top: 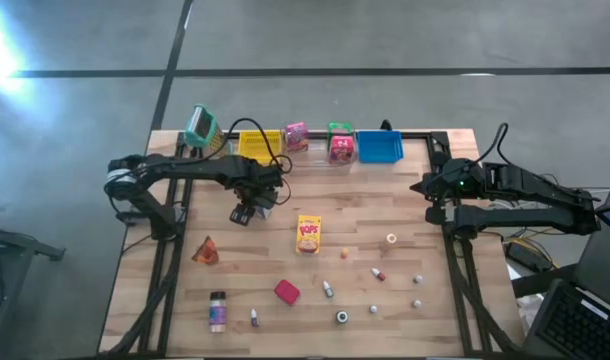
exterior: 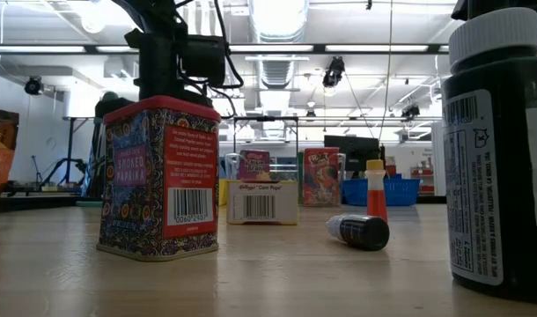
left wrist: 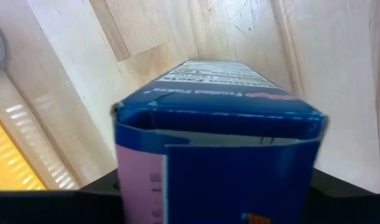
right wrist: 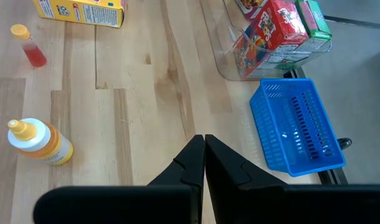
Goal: Pick & Place Kitchen Items
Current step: Put the blue cereal box into the transparent bin
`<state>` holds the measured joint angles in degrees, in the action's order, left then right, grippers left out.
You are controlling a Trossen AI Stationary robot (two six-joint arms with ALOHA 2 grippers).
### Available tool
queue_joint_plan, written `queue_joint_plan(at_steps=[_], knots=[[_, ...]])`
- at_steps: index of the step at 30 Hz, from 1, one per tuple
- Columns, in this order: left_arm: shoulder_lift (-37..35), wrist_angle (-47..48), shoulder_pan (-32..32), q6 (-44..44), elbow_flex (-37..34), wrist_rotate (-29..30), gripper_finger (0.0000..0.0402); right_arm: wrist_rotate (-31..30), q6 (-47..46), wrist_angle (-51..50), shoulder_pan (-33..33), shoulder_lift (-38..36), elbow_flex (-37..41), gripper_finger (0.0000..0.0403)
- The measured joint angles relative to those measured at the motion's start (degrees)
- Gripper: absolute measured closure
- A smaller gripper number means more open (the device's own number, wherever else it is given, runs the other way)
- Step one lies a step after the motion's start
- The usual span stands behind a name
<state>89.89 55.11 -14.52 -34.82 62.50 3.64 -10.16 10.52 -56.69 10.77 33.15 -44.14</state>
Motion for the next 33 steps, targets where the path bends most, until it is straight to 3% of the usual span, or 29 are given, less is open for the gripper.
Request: queue_joint_plan(at_steps=[8, 17, 24, 28, 33], knots=[[0.0, 0.3, 0.1, 0.9, 1.6, 0.0, 0.0193, 0.0, 0.0, 0.0, 0.0, 0.0, 0.0, 0.0394], [0.0, -2.0, 0.0, 1.4, 10.2, 1.9, 0.0202, 0.0, 0.0, 0.0, 0.0, 0.0, 0.0, 0.0394], [0.0, -13.8, 0.0, -1.5, 16.5, 5.0, 0.0202, 0.0, 0.0, 0.0, 0.0, 0.0, 0.0, 0.0394], [0.3, -22.3, -0.3, -6.4, 17.1, 11.3, 0.0204, 0.0, 0.0, 0.0, 0.0, 0.0, 0.0, 0.0394], [1.9, -25.5, -2.9, -9.1, 17.1, 12.5, 0.0210, 0.0, 0.0, 0.0, 0.0, 0.0, 0.0, 0.0394]])
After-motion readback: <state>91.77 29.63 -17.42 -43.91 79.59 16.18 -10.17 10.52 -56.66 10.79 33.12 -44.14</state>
